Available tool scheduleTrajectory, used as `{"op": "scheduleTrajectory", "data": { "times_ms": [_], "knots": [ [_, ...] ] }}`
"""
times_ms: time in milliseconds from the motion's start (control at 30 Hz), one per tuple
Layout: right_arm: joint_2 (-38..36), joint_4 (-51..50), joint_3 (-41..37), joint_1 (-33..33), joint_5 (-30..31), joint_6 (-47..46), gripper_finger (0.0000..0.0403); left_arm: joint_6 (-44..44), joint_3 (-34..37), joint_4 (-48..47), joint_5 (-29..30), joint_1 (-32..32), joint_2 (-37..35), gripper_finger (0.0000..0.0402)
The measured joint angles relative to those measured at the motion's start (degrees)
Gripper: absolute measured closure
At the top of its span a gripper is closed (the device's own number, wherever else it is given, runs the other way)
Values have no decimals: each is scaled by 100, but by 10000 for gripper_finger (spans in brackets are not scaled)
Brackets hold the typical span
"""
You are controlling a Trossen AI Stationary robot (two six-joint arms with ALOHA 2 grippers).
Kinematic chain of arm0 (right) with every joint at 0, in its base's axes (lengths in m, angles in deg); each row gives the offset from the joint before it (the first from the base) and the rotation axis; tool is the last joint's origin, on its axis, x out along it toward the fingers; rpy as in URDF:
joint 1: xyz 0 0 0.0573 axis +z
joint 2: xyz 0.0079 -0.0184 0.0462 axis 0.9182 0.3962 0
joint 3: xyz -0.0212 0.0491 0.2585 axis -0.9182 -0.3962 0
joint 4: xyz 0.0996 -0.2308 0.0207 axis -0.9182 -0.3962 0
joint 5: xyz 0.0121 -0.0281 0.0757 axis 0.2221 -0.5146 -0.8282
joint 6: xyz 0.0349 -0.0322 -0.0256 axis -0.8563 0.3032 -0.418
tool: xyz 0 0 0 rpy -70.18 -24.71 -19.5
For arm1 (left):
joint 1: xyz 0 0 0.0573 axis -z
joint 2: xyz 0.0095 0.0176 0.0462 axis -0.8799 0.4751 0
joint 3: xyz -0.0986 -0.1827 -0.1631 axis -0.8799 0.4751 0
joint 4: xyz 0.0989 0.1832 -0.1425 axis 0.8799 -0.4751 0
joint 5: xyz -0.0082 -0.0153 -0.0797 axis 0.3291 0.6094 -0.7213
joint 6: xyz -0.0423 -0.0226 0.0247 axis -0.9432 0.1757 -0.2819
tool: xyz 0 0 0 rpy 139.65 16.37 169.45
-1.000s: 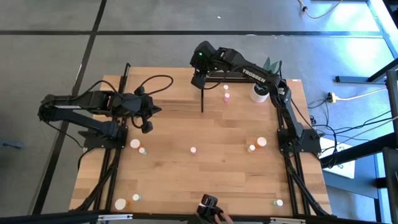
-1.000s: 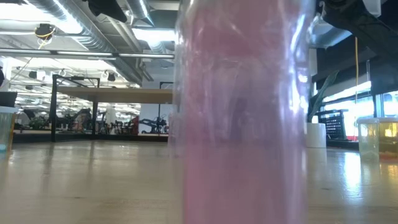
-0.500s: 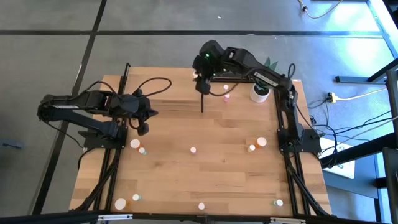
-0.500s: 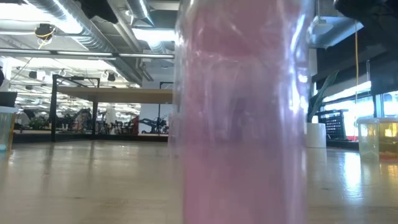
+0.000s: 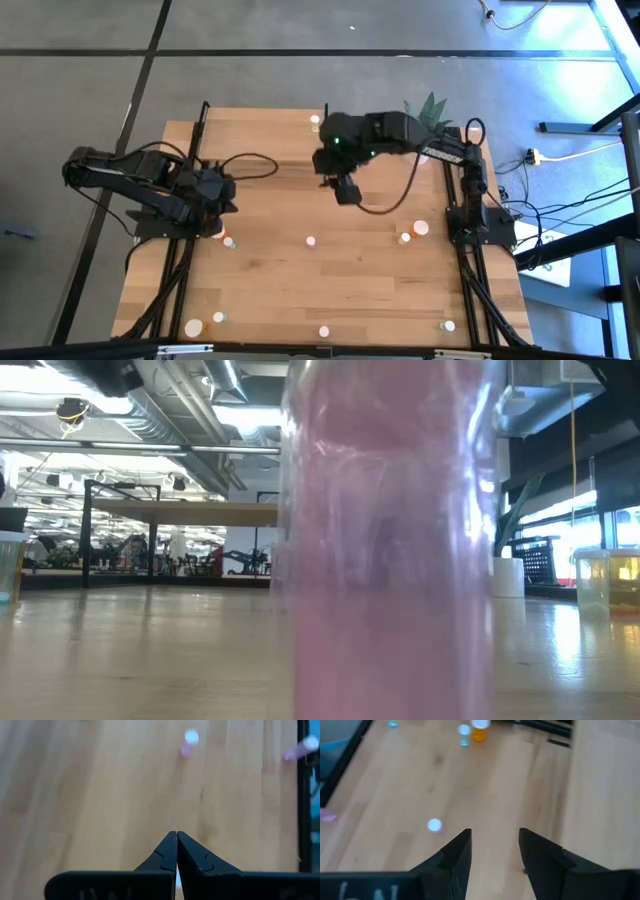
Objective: Pick and place medicine bottles onto shelf by color
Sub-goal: Put the top blue pill bottle on the shelf
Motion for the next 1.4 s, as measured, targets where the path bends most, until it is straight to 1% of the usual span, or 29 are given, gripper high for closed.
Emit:
{"op": "scheduleTrajectory", "data": {
  "times_ms": [167, 267, 467, 533, 600, 667, 800, 1400],
  "knots": [
    [-2, -62, 0, 359, 0, 186, 237, -173, 86, -131, -378, 449, 3, 401],
    [-2, -120, 0, 479, -2, 271, 237, -228, 198, -140, -453, 718, 0, 401],
    [-2, -119, 0, 571, 2, 271, 237, -1023, 520, -116, -478, 1148, 4, 401],
    [-2, -155, 0, 571, -2, 273, 237, -1107, 644, -107, -480, 1267, 1, 401],
    [-2, -170, -2, 571, -151, 271, 237, -1216, 760, -115, -478, 1355, 4, 401],
    [-2, -166, -2, 571, -278, 265, 237, -1319, 846, -108, -478, 1412, 1, 401],
    [-2, -133, -2, 571, -285, 264, 237, -1515, 965, -105, -478, 1522, 1, 401],
    [-2, -52, -4, 571, -286, 249, 237, -1430, 992, -105, -471, 1599, 1, 401]
  ]
}}
